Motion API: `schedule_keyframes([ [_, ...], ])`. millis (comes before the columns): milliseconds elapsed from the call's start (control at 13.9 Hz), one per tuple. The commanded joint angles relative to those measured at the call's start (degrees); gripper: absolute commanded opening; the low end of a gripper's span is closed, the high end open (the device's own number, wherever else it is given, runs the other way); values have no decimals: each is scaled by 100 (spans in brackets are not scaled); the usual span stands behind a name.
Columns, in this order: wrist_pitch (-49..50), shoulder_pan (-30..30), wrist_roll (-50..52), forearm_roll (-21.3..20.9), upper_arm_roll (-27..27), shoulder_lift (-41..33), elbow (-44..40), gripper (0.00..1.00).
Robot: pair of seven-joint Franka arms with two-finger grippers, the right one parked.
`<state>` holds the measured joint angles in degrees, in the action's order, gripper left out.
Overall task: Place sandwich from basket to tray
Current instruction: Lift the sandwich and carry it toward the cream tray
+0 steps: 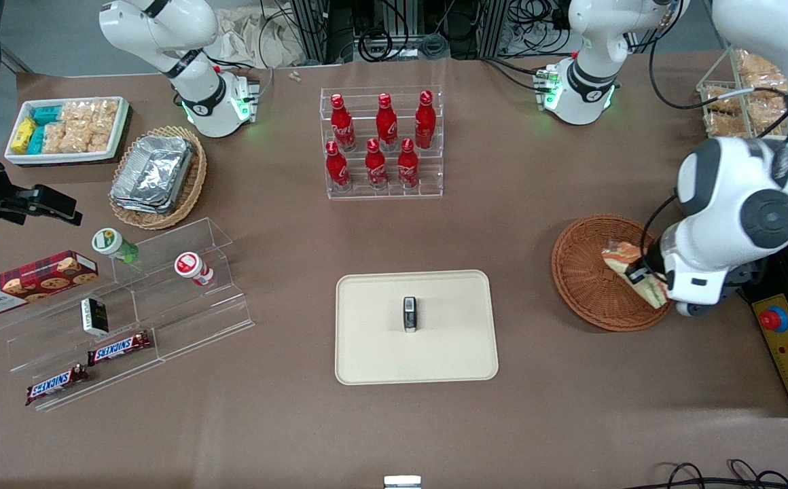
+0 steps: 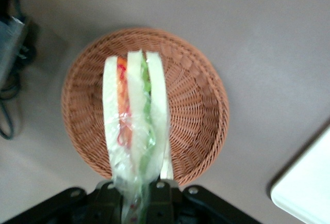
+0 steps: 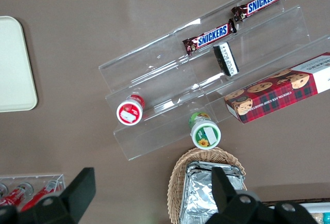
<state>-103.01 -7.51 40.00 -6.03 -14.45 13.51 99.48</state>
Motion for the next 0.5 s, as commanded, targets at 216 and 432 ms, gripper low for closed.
schedule_keyframes([
  [216, 1458, 66, -678, 32, -705, 125, -1711, 0],
  [432, 1424, 74, -660, 23, -1382, 361, -1792, 0],
])
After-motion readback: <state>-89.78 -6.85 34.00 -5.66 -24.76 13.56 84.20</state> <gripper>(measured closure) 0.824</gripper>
